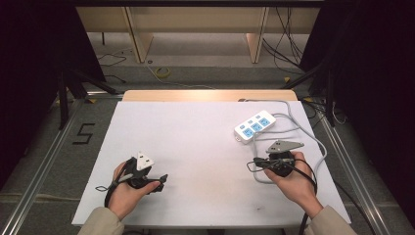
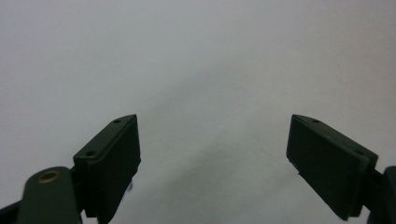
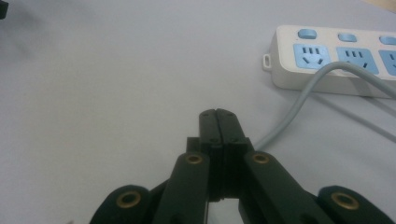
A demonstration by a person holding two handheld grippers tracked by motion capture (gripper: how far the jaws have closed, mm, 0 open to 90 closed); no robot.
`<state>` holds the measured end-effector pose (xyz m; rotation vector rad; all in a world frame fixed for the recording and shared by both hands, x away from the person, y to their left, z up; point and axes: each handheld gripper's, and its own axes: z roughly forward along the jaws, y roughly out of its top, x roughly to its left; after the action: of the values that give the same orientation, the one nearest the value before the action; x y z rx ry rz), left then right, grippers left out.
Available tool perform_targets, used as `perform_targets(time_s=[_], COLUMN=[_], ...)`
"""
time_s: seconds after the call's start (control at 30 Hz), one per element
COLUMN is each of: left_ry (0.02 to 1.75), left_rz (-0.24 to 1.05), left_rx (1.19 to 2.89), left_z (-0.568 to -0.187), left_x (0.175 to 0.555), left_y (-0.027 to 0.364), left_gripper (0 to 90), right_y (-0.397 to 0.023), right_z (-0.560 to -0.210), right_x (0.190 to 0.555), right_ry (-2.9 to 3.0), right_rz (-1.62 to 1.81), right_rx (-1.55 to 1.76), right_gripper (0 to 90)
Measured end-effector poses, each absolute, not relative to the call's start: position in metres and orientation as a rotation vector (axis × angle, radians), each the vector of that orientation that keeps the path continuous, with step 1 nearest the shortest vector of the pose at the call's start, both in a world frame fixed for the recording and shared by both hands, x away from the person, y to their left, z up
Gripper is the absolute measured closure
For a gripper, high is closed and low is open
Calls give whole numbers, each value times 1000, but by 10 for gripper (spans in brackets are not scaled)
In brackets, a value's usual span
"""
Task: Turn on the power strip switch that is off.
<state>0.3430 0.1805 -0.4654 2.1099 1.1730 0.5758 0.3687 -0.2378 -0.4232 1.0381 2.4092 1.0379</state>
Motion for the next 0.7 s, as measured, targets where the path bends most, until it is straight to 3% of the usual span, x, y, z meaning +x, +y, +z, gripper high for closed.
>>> perform_targets(time_s=[0.7], left_ry=[1175], left_rz=[577], left_rx=[2111], left_z=[-465], left_x=[343], left_y=[181], left_gripper=[169], right_y=[-238], right_z=[-415], right_x=[382], right_ry=[2405], right_rz=[1000], right_rx=[1064], right_gripper=[900])
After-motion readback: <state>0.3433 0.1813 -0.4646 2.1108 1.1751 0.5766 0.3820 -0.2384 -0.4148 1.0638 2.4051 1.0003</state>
